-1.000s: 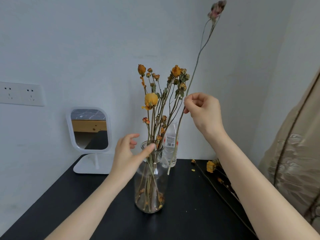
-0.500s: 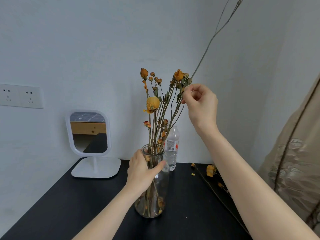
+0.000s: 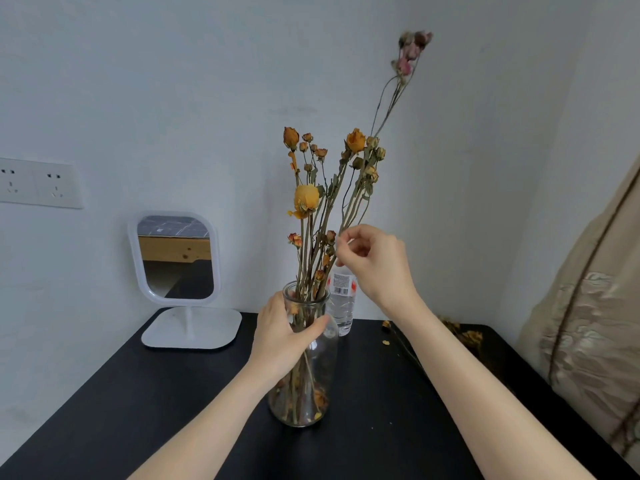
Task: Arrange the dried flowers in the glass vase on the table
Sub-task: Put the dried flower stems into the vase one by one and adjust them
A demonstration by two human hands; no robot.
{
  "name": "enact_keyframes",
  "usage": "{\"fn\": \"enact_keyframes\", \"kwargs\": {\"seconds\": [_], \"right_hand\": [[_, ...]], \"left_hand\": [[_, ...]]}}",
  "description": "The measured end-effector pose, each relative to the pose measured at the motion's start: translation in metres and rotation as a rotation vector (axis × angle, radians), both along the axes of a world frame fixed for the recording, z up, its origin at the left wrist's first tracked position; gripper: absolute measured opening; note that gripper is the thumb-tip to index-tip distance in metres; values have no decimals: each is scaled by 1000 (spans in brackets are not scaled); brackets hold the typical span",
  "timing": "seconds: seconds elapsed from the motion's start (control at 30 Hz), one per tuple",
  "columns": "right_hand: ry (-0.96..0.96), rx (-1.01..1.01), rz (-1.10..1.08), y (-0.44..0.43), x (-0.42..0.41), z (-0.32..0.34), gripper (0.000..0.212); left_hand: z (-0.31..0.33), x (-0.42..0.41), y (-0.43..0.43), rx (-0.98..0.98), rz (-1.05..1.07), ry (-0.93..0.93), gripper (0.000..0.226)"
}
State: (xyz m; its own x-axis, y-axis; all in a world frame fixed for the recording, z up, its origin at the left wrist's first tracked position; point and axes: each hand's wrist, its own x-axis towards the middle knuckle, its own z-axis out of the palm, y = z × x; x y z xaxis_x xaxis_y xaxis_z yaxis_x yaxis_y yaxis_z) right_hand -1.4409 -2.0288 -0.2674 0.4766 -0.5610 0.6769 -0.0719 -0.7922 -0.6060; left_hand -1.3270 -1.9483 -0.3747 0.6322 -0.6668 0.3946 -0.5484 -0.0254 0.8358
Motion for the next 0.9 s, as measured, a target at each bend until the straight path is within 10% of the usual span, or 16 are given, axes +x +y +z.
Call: {"fn": "enact_keyframes", "kwargs": {"seconds": [0.33,0.9], "right_hand": [[392,-30,26,2,1,-29,13],[319,131,6,5,9,-32,8]], "left_hand": [[-3,1,0,-27,-20,18,53],[-5,3,-2,-51,-41,33,50]]}}
